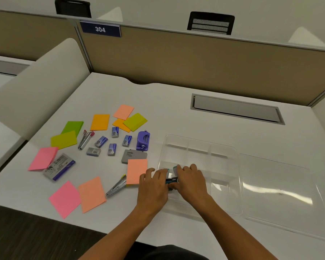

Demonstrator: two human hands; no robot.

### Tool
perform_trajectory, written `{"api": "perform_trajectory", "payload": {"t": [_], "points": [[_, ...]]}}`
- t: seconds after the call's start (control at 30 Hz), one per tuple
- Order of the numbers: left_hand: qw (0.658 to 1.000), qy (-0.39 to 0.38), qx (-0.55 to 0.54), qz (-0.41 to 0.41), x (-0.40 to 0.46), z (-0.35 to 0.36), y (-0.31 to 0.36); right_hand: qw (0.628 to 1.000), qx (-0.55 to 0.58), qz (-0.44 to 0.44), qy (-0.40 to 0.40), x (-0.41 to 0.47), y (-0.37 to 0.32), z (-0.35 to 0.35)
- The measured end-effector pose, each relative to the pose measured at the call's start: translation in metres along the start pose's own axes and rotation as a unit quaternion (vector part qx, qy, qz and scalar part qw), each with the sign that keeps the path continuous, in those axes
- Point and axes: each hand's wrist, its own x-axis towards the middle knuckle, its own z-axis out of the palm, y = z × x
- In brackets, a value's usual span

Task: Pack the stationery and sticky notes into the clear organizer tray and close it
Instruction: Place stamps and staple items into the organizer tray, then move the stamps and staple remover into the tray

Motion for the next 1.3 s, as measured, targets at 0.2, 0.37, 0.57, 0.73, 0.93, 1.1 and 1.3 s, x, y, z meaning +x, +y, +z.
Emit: {"api": "perform_trajectory", "payload": {"t": [0.2,0.37,0.57,0.73,0.93,1.1,1.3], "points": [[0.995,0.081,-0.06,0.01,-0.011,-0.003,-0.003,1.0,0.023,0.003,0.012,-0.002,-0.005,0.0],[0.988,0.111,-0.105,-0.026,-0.02,-0.009,-0.015,0.997,0.079,-0.011,0.021,-0.003,-0.024,-0.006],[0.967,0.091,-0.189,-0.144,-0.034,-0.017,-0.052,0.982,0.155,-0.097,-0.04,0.003,-0.052,-0.01],[0.939,0.087,-0.232,-0.238,-0.051,-0.029,-0.092,0.973,0.158,-0.155,-0.067,0.01,-0.075,-0.01],[0.91,0.081,-0.256,-0.317,-0.069,-0.035,-0.125,0.957,0.136,-0.237,-0.095,0.01,-0.105,0.001],[0.893,0.098,-0.259,-0.354,-0.075,-0.044,-0.153,0.946,0.115,-0.281,-0.114,0.008,-0.132,0.016],[0.894,0.102,-0.249,-0.358,-0.077,-0.053,-0.183,0.942,0.038,-0.317,-0.103,0.014,-0.154,0.031]]}}
